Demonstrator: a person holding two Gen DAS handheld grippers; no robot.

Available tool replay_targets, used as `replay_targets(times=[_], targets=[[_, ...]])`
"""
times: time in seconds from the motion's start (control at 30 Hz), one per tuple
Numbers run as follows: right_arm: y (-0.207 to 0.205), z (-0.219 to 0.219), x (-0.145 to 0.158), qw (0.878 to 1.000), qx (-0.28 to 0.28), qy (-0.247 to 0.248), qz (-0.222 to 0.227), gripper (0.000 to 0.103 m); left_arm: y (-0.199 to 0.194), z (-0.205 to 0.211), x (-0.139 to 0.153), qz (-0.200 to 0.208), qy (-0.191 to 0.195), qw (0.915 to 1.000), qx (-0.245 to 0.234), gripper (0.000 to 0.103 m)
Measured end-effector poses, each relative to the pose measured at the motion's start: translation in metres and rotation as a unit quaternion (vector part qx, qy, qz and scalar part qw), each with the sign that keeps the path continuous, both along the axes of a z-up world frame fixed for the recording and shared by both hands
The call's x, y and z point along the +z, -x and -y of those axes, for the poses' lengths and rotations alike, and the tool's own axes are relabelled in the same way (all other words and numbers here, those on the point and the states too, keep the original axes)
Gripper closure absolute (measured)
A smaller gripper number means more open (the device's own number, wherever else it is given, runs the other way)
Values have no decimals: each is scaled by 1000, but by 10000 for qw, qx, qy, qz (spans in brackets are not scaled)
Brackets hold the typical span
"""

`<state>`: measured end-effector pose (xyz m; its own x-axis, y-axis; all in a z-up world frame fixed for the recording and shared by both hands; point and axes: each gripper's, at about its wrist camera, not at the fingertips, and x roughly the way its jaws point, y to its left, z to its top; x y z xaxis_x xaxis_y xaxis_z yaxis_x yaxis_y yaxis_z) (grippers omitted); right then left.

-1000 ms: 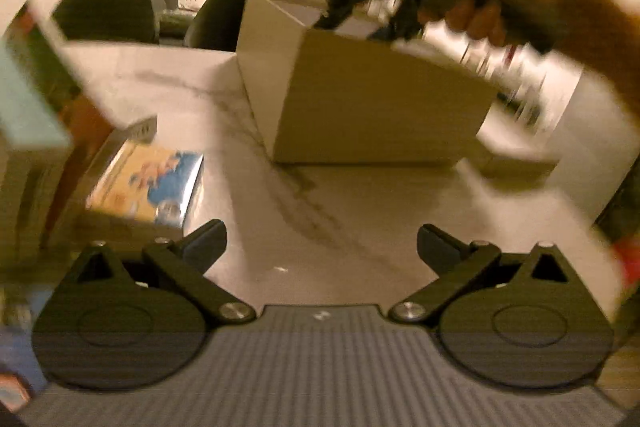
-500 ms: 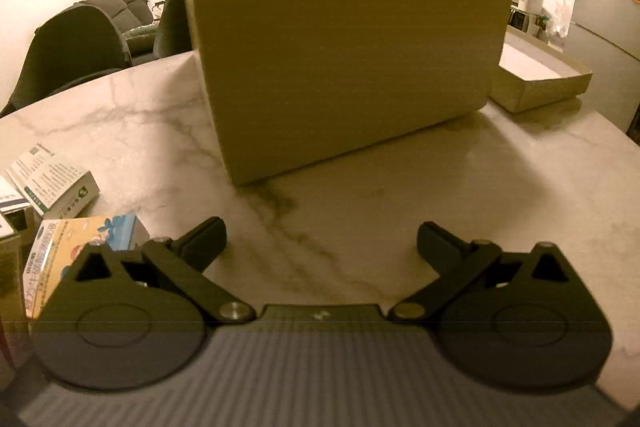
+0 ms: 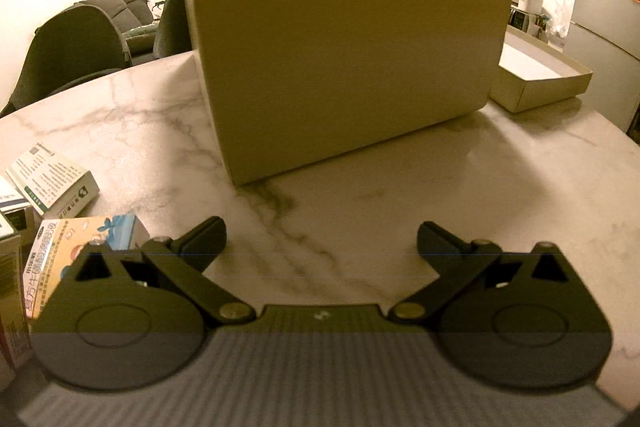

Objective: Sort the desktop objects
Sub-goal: 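Push the purple box flat inside the tall box with the right tool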

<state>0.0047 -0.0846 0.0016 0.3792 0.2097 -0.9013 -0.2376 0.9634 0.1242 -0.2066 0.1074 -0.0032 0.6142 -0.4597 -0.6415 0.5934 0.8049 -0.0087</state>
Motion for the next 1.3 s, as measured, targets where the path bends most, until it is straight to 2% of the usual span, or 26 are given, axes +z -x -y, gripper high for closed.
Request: replay_targets(times=[0.13, 0.2, 0.43, 0.57, 1.3], targets=[[-9, -6, -4, 9998, -48, 166, 36, 44, -12, -1, 1, -9, 1, 10000, -5, 0], [-13, -6, -4, 9997, -100, 199, 96, 44, -36, -1, -4, -18, 3, 10000, -11, 0], [-25, -2, -6, 9994, -238, 178, 169, 45, -37, 2, -5, -18, 6, 10000, -5, 0], [-28, -3, -6, 9990, -266, 278, 241, 45, -51, 20, -11, -3, 11, 10000, 29, 0], [-31, 1, -2, 9966, -255, 435, 647, 46, -60, 25, -16, 10, 15, 10000, 28, 0]])
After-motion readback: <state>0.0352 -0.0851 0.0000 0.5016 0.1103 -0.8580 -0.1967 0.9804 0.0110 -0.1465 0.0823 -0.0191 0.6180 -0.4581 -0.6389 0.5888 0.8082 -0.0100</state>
